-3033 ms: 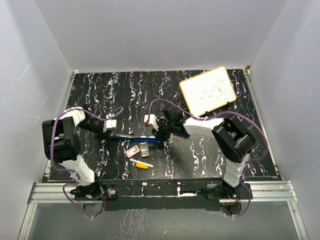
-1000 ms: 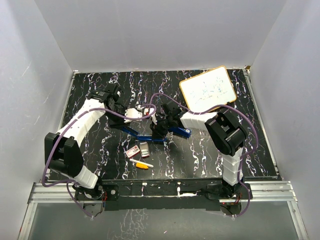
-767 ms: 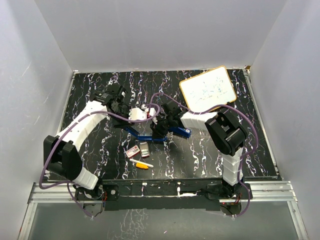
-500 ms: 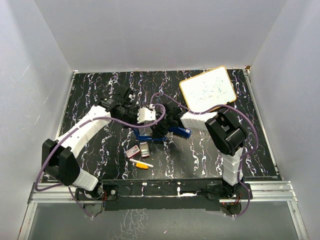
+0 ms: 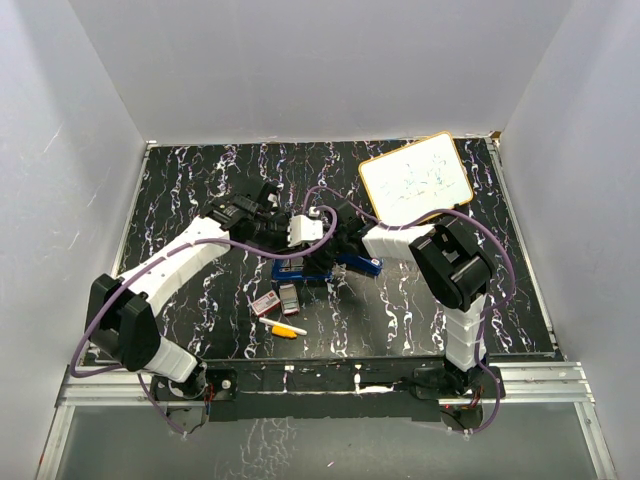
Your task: Load the staples into the stapler
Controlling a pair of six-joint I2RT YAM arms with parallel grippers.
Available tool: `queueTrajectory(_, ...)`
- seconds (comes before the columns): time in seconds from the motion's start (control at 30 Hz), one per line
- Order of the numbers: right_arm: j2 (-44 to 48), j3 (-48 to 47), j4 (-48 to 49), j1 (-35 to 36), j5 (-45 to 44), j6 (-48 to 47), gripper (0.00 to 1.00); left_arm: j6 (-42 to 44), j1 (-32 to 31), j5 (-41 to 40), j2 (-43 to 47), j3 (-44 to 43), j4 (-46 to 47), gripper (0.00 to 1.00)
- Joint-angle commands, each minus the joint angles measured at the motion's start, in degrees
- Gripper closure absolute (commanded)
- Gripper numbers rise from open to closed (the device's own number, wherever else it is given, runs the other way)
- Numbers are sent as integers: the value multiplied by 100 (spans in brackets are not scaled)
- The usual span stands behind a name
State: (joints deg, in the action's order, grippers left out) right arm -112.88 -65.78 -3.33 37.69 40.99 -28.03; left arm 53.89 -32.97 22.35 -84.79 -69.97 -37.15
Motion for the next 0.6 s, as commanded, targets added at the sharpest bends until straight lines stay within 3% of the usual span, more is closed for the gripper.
queueTrajectory(0.0, -230, 186, -198, -8, -489, 106, 90, -143, -110, 312, -180, 327, 387, 100)
queueTrajectory(0.33, 12, 373, -291, -346, -54, 87, 67, -237, -114, 245, -251, 729, 1019, 100)
queueTrajectory(0.57, 119, 400, -334, -518, 357, 130, 63, -181, -110, 277, -257, 952, 1350, 100)
